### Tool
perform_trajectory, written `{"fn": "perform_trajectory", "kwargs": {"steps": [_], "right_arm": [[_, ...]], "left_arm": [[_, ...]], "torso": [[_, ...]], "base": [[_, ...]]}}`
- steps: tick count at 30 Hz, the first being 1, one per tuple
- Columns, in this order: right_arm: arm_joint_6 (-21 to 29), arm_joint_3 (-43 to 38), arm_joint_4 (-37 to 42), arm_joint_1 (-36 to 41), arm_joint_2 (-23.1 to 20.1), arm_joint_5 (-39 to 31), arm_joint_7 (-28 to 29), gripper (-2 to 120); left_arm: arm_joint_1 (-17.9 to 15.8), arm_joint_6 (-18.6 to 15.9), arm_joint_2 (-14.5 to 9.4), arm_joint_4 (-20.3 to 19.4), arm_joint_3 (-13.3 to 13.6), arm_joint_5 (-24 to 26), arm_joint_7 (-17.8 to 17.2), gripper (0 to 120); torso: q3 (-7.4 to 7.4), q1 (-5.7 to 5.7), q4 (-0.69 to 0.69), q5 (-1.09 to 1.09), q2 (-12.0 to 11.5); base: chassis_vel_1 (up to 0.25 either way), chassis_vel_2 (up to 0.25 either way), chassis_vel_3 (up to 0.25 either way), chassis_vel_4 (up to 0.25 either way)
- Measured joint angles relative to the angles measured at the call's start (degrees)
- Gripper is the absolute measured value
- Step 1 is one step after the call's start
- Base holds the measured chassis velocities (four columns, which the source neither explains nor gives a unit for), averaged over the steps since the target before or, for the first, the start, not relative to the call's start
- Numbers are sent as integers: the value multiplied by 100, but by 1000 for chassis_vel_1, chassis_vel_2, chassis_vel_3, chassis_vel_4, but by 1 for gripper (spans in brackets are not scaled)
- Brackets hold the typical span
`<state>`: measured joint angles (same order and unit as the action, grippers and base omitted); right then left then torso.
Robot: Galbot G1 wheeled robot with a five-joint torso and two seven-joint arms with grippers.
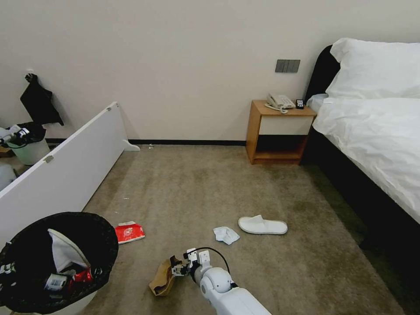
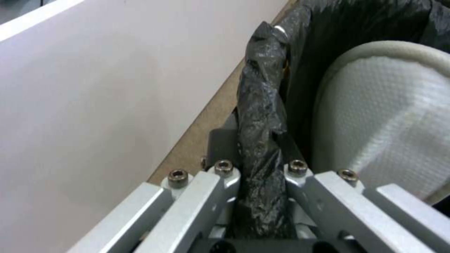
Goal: Pick up the trash bin, then pick up the garbage from the floor and place it into the trash bin.
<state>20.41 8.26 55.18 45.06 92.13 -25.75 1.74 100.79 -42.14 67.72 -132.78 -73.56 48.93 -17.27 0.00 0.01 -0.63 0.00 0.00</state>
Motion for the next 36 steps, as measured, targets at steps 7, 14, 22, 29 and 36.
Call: {"fn": "perform_trajectory", "kwargs": {"steps": [7, 14, 22, 29, 36], "right_arm": [[35, -59, -46, -14, 0, -282, 29, 100], [21, -174, -193, -49, 0, -386, 23, 100], [-33, -259, -416, -140, 0, -542, -46, 98], [-72, -331, -584, -274, 0, -638, -92, 78], [-72, -392, -678, -304, 0, -724, -142, 53]], "left_arm": [[-21, 0, -21, -3, 2, 7, -2, 4], [-44, 0, -21, 9, 47, 3, -16, 4], [-50, 0, -30, 10, 64, 0, -38, 4], [-43, 0, -7, 5, 60, 0, -45, 4], [-37, 0, 0, -13, 66, -4, -53, 4]], "torso": [[0, 0, -1, 0, 0], [0, 0, -1, 0, 0], [0, 0, 0, 0, 0], [0, 0, 0, 0, 0], [0, 0, 0, 0, 0]], "base": [[0, 0, 0, 0], [0, 0, 0, 0], [0, 0, 0, 0], [0, 0, 0, 0], [0, 0, 0, 0]]}}
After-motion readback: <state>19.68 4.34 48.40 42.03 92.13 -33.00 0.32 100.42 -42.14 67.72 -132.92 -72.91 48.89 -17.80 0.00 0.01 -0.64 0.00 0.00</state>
